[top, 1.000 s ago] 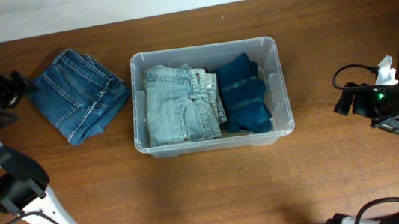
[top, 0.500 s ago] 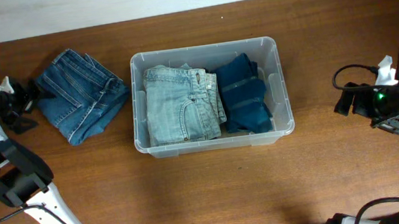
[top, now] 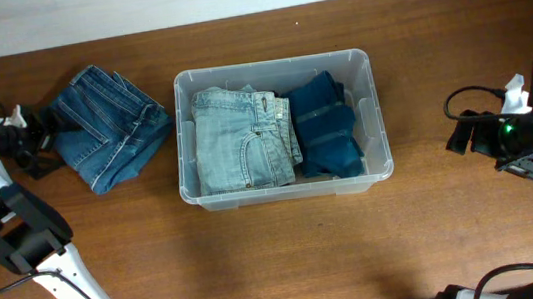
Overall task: Pack container
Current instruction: 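Drag the dark denim garment right toward the bin with left gripper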
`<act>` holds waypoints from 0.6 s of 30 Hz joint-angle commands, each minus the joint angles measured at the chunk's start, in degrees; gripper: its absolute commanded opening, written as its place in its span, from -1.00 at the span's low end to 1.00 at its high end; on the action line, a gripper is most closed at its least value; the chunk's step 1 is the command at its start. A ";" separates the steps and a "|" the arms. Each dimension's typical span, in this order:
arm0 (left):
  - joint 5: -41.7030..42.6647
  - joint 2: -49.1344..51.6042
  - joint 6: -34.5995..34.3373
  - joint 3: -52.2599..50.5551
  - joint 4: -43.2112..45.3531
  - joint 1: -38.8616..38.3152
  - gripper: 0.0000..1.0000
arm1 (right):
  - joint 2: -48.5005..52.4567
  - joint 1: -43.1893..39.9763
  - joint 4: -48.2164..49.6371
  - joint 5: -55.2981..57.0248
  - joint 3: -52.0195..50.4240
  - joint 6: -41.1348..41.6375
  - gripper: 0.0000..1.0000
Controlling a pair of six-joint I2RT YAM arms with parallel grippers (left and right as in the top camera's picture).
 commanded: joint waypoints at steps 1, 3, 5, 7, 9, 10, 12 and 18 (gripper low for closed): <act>3.61 3.10 0.55 0.17 0.46 -0.07 0.98 | 0.04 -0.35 0.02 0.15 -0.02 0.35 0.96; 3.63 3.54 0.76 0.17 0.59 -0.07 0.98 | 0.04 -0.35 0.02 0.15 -0.02 0.35 0.97; 3.61 3.65 1.03 0.17 0.92 -0.11 0.98 | 0.04 -0.35 0.02 0.15 -0.02 0.35 0.97; 3.58 3.65 1.18 0.17 1.33 -0.11 0.97 | 0.04 -0.35 0.02 0.15 -0.02 0.35 0.97; 3.58 3.65 1.16 0.17 1.44 -0.11 0.94 | 0.04 -0.35 0.02 0.15 -0.02 0.35 0.97; 3.58 3.65 1.16 0.17 1.42 -0.11 0.87 | 0.04 -0.35 0.02 0.15 -0.02 0.35 0.97; 3.58 3.65 1.18 0.17 1.25 -0.11 0.64 | 0.04 -0.35 0.02 0.15 -0.02 0.35 0.97; 3.56 3.65 1.18 0.17 1.03 -0.11 0.10 | 0.04 -0.35 0.02 0.15 -0.02 0.35 0.97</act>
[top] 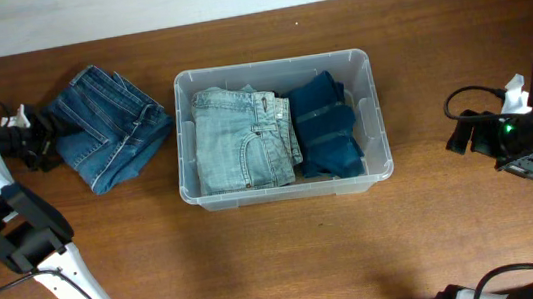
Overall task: Pack container
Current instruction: 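Drag the dark denim garment right toward the bin with left gripper, then lift the dark denim garment with the left gripper over the bin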
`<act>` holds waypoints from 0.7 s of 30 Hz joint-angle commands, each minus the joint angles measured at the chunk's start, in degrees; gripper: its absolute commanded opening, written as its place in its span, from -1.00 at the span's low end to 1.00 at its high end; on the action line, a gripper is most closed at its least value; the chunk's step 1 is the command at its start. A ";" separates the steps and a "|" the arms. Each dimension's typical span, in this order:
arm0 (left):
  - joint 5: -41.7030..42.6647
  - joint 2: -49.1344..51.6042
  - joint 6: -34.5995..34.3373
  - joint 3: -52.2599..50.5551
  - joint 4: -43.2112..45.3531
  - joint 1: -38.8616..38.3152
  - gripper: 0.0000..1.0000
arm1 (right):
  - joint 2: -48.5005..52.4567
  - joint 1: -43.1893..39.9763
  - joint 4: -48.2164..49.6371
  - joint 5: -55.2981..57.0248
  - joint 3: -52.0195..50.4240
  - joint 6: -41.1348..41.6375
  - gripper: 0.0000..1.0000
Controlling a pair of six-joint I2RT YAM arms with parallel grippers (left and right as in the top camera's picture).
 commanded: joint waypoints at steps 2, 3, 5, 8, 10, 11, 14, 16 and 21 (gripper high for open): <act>-0.42 2.01 0.66 0.13 -0.09 -0.13 -0.02 | 0.04 -0.35 0.02 0.15 -0.02 0.33 0.97; -0.42 2.01 0.66 0.13 -0.11 -0.13 -0.11 | 0.04 -0.35 0.02 0.15 -0.02 0.33 0.97; -0.42 2.01 0.66 0.13 -0.11 -0.13 -0.32 | 0.04 -0.35 0.02 0.13 -0.02 0.33 0.97; -0.39 1.99 0.66 0.15 -0.28 -0.11 -0.80 | 0.04 -0.35 0.02 0.15 -0.02 0.33 0.97; -0.37 1.99 0.63 0.31 -0.61 -0.11 -0.91 | 0.04 -0.35 0.02 0.13 -0.02 0.33 0.97; -0.37 1.99 0.63 0.52 -0.94 -0.09 -0.92 | 0.04 -0.35 0.02 0.15 -0.02 0.33 0.97; -0.35 1.99 0.66 2.03 -2.16 0.00 -0.99 | 0.04 -0.35 0.02 0.15 -0.02 0.33 0.97; -0.35 1.99 0.66 4.46 -3.58 0.11 -0.99 | 0.04 -0.35 0.02 0.15 -0.02 0.33 0.97; 2.80 1.99 0.66 15.21 -8.74 0.13 -0.99 | 0.04 -0.35 0.02 0.15 -0.02 0.33 0.97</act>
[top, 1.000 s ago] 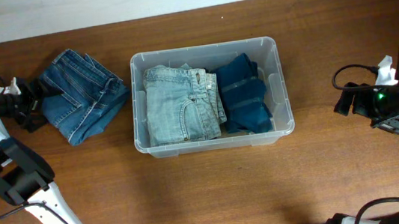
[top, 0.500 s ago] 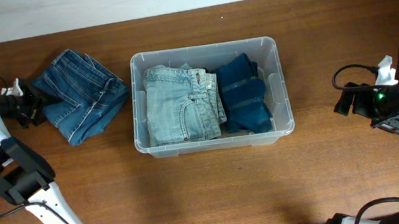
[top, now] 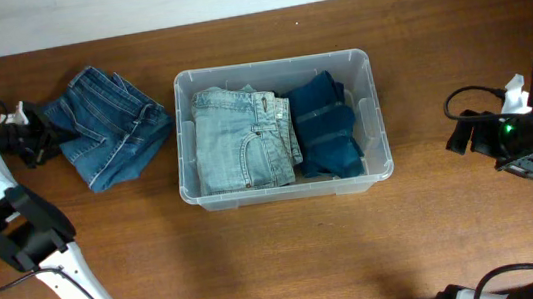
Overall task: Pack container
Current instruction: 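Lift the dark denim garment with the left gripper over the bin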
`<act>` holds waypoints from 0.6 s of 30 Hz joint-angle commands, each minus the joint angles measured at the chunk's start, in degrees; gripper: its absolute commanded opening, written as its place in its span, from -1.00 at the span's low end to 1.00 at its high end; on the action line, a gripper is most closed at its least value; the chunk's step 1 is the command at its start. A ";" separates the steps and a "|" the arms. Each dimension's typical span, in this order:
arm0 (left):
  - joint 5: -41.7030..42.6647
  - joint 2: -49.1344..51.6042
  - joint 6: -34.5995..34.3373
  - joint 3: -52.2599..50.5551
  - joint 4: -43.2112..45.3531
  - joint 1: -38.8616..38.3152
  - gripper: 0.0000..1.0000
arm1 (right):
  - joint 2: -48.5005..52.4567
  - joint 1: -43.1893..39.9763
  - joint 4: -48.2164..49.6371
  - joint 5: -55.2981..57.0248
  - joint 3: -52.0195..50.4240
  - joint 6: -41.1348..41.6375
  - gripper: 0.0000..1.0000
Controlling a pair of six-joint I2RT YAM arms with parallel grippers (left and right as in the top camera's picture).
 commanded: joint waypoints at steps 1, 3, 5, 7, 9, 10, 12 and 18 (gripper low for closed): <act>3.06 -0.13 0.31 9.75 -3.15 0.22 -0.99 | 0.04 -0.35 0.04 0.13 -0.02 0.35 0.97; 4.76 -0.13 0.28 15.74 -5.40 0.15 -0.99 | 0.04 -0.35 0.04 0.15 -0.02 0.35 0.97; 5.88 -0.13 0.26 22.86 -7.78 0.04 -0.99 | 0.04 -0.35 0.04 0.15 -0.02 0.35 0.97; 6.60 -1.73 0.22 23.74 -7.74 -0.09 -0.99 | 0.04 -0.35 0.04 0.15 -0.02 0.35 0.97; 7.63 -3.67 0.24 23.71 -7.74 -0.22 -0.99 | 0.04 -0.35 0.04 0.15 -0.02 0.35 0.97; 8.41 -4.48 0.24 23.71 -7.74 -0.28 -0.99 | 0.04 -0.35 0.04 0.15 -0.02 0.35 0.97; 10.71 -6.45 0.26 23.71 -7.74 -0.42 -0.99 | 0.04 -0.35 0.04 0.15 -0.02 0.35 0.97; 17.05 -13.05 0.24 23.71 -7.74 -1.44 -0.99 | 0.04 -0.35 0.04 0.15 -0.02 0.35 0.97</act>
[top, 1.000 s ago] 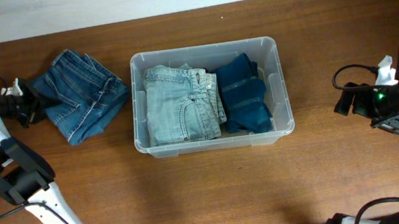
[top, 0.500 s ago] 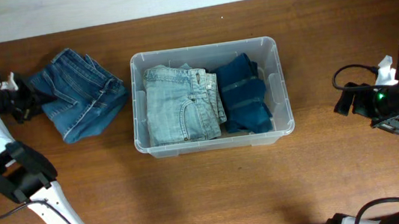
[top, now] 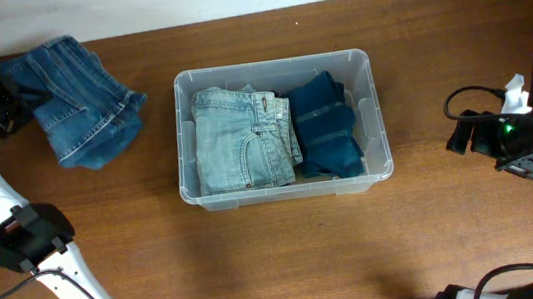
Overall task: Pack container
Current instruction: 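Lift the dark denim garment with the left gripper over the bin, then lower the dark denim garment into the bin's right half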
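Note:
A clear plastic container (top: 272, 65) stands mid-table. It holds folded light-blue jeans (top: 240, 137) on the left and a dark blue garment (top: 326, 128) on the right. Folded mid-blue jeans (top: 80, 100) lie at the far left, near the table's back edge. My left gripper (top: 7, 98) is shut on their left edge. My right gripper (top: 458, 138) hangs far right of the container with nothing near it. Its jaws are too small and dark to read.
A pale wall band runs along the table's back edge (top: 251, 10). The left arm's base link (top: 20, 238) stands at the front left. The right arm's body and cable (top: 531, 129) occupy the far right.
My left gripper has moved up and to the left. The mid-blue jeans came with it, from beside the container toward the back left corner. The right arm has not moved.
At first my left gripper was at the left edge of the mid-blue jeans lying left of the container. It stayed at that edge through the two later moments, with the pile barely shifting. Now gripper and jeans are farther back and left.

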`<act>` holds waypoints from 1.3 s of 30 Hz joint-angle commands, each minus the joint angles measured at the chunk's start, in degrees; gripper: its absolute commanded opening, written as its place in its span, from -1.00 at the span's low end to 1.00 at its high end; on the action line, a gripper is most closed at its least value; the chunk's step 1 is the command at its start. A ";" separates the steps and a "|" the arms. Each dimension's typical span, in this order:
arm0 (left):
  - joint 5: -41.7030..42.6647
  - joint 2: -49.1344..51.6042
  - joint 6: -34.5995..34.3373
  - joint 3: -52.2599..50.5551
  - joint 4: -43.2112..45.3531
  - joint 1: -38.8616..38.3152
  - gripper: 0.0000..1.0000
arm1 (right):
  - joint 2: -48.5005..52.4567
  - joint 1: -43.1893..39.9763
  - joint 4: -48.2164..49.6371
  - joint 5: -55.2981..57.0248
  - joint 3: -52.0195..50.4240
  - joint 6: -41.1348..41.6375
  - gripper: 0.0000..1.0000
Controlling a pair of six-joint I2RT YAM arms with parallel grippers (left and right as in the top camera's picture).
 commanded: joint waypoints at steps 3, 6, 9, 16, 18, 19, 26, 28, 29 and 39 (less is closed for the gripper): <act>13.46 -13.20 0.24 1.36 0.20 -2.12 -0.99 | 0.04 -0.35 0.02 0.15 -0.02 0.37 0.97; 15.17 -17.20 0.24 1.36 0.22 -4.39 -0.99 | 0.04 -0.35 0.02 0.13 -0.02 0.37 0.97; 14.86 -21.29 0.24 1.36 0.22 -7.54 -0.99 | 0.04 -0.35 0.02 0.15 -0.02 0.37 0.97; 11.37 -29.94 -2.34 1.36 0.52 -16.96 -0.99 | 0.04 -0.35 0.02 0.15 -0.02 0.37 0.97; 11.23 -30.97 -2.78 1.36 0.44 -19.93 -0.99 | 0.04 -0.35 0.02 0.13 -0.02 0.37 0.97; 11.26 -31.21 -3.48 1.33 0.35 -21.66 -0.99 | 0.04 -0.35 0.02 0.15 -0.02 0.37 0.97; 6.12 -31.15 -5.90 0.35 0.24 -34.38 -0.99 | 0.04 -0.35 0.02 0.15 -0.02 0.37 0.97; 0.72 -31.04 -7.48 0.35 0.22 -38.29 -0.99 | 0.04 -0.35 0.02 0.15 -0.02 0.37 0.97; -1.46 -31.04 -8.28 0.31 0.24 -40.22 -0.98 | 0.04 -0.35 0.02 0.15 -0.02 0.37 0.97; -13.88 -31.04 -15.06 -3.80 2.34 -54.53 -0.97 | 0.04 -0.35 0.02 0.15 -0.02 0.37 0.97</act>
